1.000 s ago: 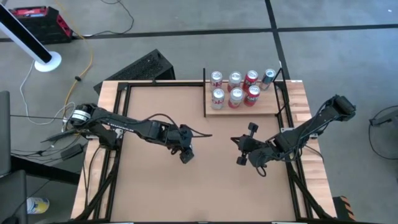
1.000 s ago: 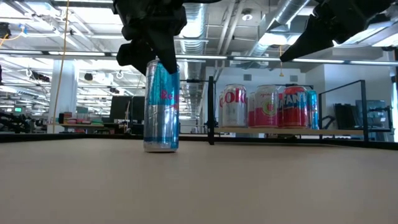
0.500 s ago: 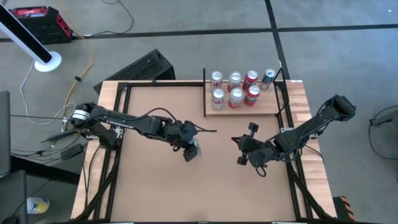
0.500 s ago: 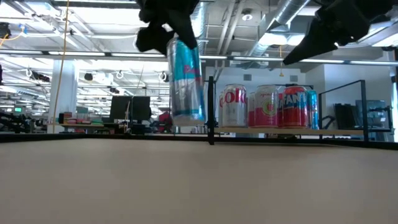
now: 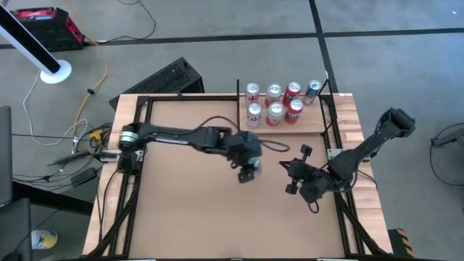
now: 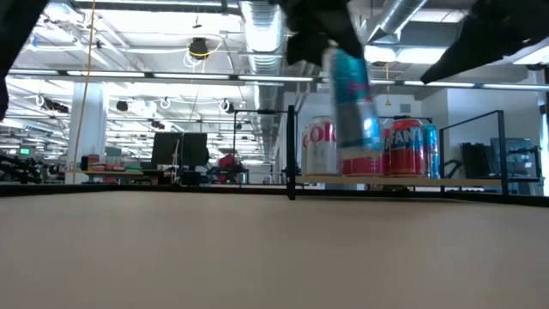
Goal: Place canned beverage on shelf
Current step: Put the blue soda can on the shelf
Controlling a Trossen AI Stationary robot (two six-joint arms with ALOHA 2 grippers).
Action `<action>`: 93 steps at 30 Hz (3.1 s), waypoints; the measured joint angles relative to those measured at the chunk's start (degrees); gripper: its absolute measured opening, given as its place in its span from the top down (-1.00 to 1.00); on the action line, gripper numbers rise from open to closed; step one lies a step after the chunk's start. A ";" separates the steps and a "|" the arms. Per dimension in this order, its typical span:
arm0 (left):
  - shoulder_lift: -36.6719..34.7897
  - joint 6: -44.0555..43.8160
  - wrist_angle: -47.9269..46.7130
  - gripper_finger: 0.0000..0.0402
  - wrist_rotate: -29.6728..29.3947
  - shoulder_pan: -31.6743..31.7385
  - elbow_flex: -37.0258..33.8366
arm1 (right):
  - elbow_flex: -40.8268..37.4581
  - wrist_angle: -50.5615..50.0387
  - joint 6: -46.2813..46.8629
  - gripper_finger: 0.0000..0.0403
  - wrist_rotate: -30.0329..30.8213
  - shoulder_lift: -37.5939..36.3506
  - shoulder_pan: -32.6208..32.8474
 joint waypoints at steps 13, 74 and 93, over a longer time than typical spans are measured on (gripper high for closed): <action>20.71 17.24 -10.36 -0.14 6.35 4.20 29.31 | 0.00 -10.69 11.82 0.88 6.91 -1.09 3.86; -0.72 12.27 -45.87 -0.41 -7.45 6.22 15.71 | -0.02 -7.56 10.94 0.87 7.40 -1.07 2.22; -87.94 -0.57 33.71 -0.41 -16.34 -6.81 -88.91 | 7.99 -5.84 3.35 0.87 6.30 -1.22 -0.10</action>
